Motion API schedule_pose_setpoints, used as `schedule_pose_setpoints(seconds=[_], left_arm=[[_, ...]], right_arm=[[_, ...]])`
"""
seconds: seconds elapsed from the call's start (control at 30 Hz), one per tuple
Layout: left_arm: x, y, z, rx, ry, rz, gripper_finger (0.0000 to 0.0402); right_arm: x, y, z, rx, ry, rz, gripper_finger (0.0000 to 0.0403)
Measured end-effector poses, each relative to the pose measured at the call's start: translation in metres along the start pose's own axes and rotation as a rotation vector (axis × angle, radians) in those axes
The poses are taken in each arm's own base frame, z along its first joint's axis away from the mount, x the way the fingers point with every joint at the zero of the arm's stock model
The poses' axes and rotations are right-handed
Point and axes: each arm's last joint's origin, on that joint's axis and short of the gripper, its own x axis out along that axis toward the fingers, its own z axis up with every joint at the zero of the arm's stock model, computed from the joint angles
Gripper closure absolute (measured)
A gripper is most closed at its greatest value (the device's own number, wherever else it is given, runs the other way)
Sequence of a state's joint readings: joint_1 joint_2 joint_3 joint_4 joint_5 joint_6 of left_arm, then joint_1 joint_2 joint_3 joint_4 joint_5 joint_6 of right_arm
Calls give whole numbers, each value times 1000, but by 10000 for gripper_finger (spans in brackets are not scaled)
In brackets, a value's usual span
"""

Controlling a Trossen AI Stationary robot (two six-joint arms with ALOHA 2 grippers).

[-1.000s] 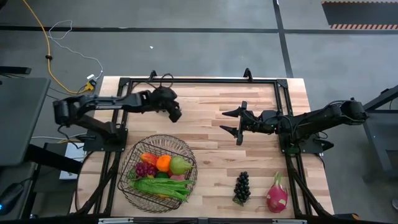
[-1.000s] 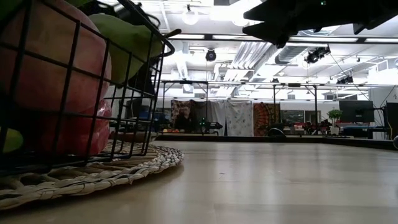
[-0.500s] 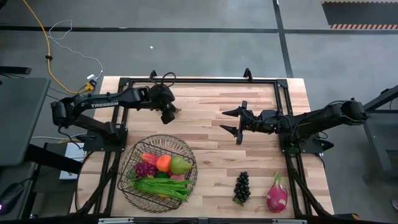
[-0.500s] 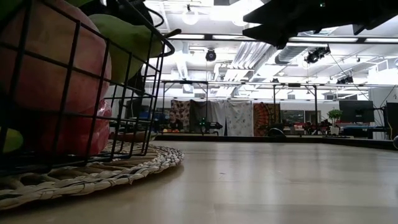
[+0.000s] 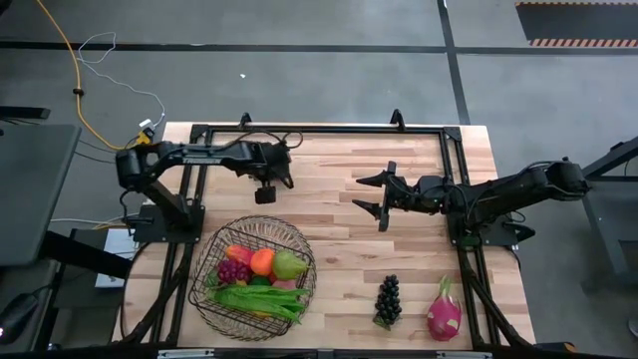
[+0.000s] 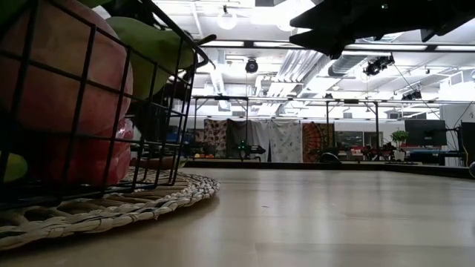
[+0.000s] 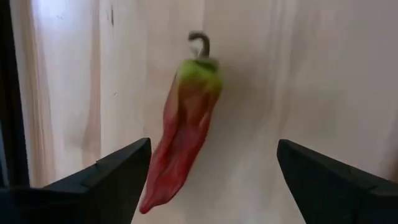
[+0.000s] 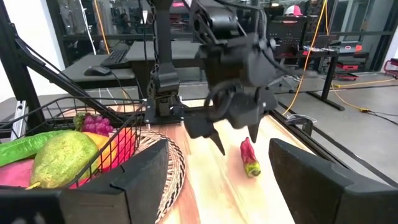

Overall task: Build produce basket
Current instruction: Put the red chili pepper into the black wire basket

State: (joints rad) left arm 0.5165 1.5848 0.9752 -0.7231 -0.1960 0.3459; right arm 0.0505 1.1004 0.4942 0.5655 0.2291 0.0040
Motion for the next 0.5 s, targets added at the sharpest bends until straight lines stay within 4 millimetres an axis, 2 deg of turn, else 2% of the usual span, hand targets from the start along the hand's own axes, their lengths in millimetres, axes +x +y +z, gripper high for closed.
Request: schedule_pose_setpoints(seconds=[0.2,0.5], left_arm=[[16,10,-1,72,58,56,71],[42,20,-5,80,132,20,71]], right_arm=[[0,0,0,-1,0,0,134],[0,0,0,19,1,0,134]])
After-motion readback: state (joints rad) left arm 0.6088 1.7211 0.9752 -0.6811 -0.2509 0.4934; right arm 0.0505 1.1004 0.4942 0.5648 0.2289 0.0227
